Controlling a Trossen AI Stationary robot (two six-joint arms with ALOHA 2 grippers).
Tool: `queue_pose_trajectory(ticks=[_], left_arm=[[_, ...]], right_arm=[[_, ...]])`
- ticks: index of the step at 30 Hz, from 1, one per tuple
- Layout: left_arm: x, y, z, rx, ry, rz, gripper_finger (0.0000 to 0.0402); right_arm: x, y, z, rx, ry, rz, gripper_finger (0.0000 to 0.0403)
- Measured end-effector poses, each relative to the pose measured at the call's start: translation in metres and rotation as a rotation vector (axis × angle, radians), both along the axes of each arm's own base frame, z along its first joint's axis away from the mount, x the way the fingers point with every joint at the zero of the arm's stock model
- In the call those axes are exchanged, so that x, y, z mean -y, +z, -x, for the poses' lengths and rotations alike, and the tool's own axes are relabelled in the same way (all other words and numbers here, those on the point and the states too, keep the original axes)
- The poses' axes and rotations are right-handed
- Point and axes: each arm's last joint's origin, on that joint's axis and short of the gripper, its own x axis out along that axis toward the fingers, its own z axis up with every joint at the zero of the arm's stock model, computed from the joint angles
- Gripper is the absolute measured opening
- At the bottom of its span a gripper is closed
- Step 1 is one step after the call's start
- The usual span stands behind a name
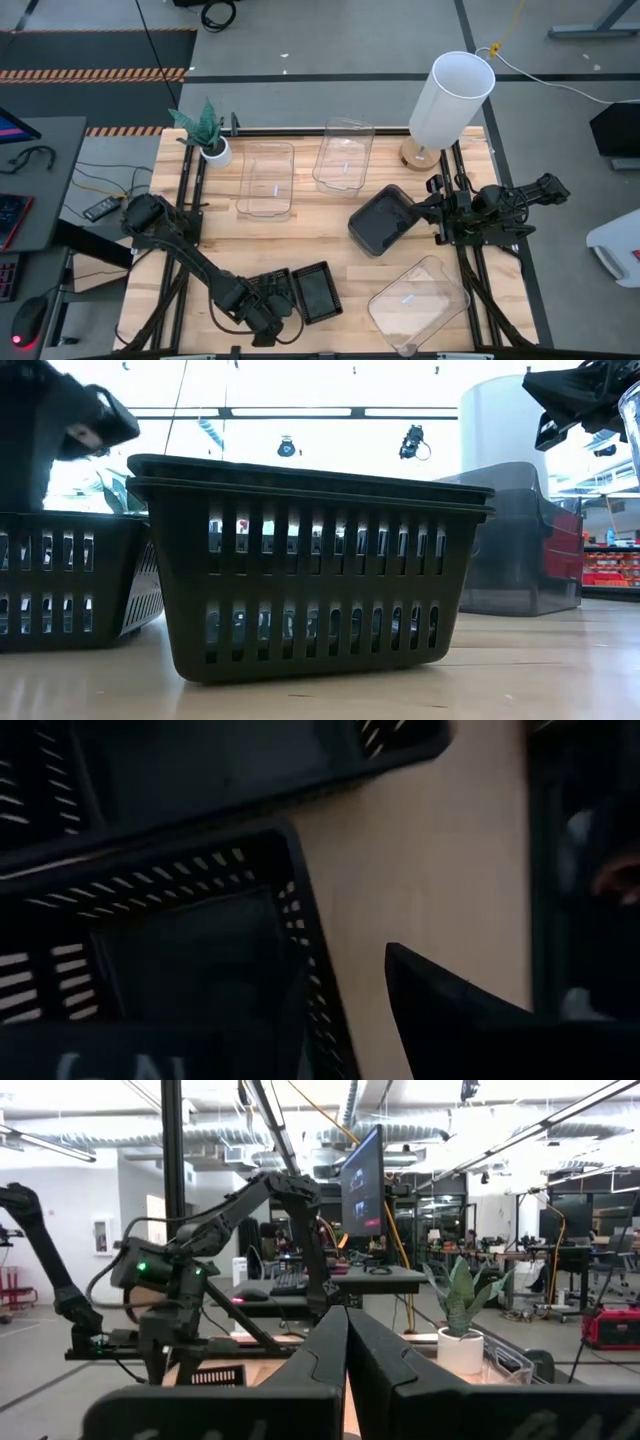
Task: Stack baskets by color
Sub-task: Stack the left black basket on the top of the right black basket
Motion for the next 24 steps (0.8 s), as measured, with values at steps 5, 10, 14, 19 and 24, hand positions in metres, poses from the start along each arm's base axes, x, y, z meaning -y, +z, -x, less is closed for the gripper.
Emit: queue_pose_trajectory(ticks=[5,10,14,19,24], left_arm=[[0.002,-0.018,-0.002,-0.042,-0.043,-0.054,0.0139],[-0.002,-0.022,0.001,-0.098,-0.039,-0.094,0.0118],[-0.007,-0.023,0.006,-0.149,-0.037,-0.139,0.0071],[-0.011,-0.019,0.011,-0.192,-0.049,-0.158,0.001],[-0.023,-0.002,0.019,-0.235,-0.017,-0.17,0.0006]], right_arm=[[0.0,0.0,0.0,-0.003,0.0,0.001,0.0016],[0.0,0.0,0.0,-0.001,0.0,0.0,0.0016],[0.0,0.0,0.0,-0.001,0.0,0.0,0.0016],[0.0,0.0,0.0,-0.002,0.0,0.001,0.0016],[0.0,0.0,0.0,-0.001,0.0,0.0,0.0016]])
